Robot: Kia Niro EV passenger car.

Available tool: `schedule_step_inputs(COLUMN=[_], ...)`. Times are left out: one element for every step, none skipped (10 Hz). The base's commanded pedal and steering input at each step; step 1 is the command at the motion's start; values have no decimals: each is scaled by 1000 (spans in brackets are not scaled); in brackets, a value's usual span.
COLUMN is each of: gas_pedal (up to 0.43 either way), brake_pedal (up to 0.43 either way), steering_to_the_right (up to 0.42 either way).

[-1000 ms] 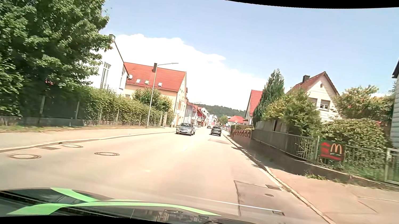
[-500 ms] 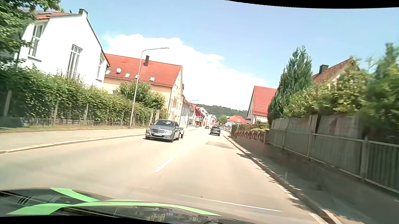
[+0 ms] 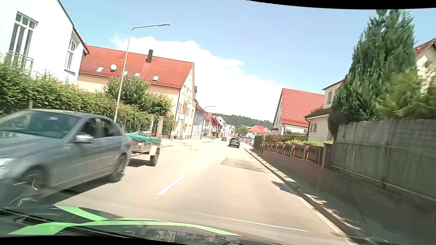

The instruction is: Follow the waypoints while adhering to traffic rules and regulations

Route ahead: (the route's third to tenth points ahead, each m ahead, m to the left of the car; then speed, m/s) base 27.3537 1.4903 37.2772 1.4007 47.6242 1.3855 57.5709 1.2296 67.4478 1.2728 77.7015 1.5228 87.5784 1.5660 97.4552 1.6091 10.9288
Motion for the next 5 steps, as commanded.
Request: schedule_step_inputs(gas_pedal=[110, 110, 110, 110, 98], brake_pedal=[0, 0, 0, 0, 0], steering_to_the_right=[3, 3, 3, 3, 3])
